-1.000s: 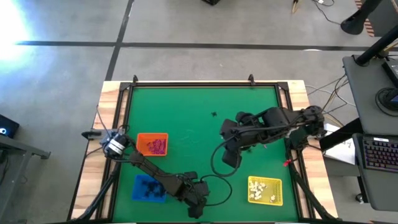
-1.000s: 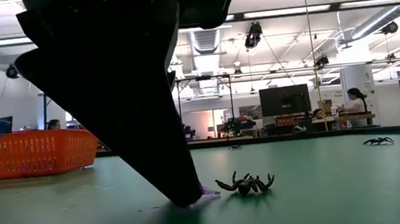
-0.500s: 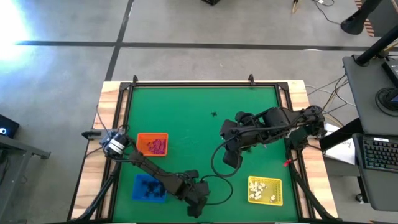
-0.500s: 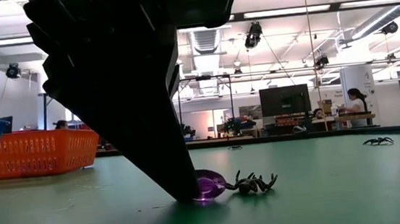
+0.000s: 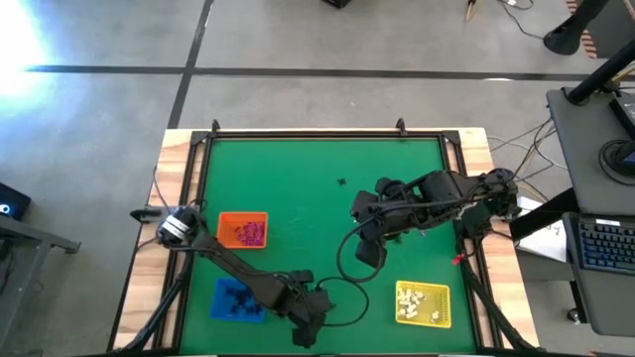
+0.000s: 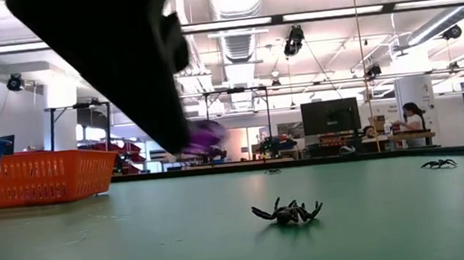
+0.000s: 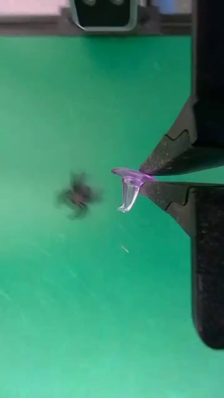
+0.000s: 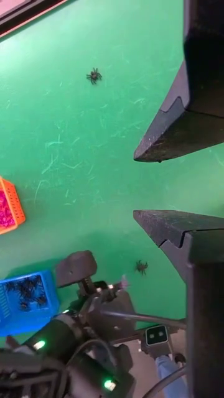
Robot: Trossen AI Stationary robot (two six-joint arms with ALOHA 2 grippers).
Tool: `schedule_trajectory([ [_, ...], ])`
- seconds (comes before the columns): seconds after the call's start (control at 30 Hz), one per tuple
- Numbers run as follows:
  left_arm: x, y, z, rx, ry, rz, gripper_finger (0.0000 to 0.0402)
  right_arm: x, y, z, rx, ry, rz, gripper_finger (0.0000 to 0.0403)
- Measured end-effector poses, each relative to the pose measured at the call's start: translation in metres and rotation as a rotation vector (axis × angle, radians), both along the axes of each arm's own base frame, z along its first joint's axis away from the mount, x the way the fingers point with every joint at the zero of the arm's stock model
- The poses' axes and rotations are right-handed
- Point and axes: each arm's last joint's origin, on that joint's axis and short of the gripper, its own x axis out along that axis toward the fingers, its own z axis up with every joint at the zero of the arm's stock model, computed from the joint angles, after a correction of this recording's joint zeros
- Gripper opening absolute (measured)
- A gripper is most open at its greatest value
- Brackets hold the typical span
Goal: Sort Halloween decoration
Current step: Put the violet witch hat toy into the orange bin
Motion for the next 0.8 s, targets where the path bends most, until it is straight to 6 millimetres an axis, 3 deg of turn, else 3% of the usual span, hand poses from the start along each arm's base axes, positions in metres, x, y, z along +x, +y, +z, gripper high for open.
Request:
schedule_trajectory([
  [0.33, -0.043, 0.028, 0.034, 0.123, 0.126, 0.062, 0.0000, 0.000, 0.000, 0.000, -0.006, 0.001, 0.011, 0.0127],
  [0.57, -0.096, 0.064, 0.052, 0.090, 0.117, 0.167, 0.0000, 0.000, 0.000, 0.000, -0.007, 0.001, 0.010, 0.0127],
  [0.8, -0.150, 0.109, 0.053, 0.103, 0.079, 0.309, 0.0000, 0.000, 0.000, -0.001, -0.012, 0.002, 0.004, 0.0127],
])
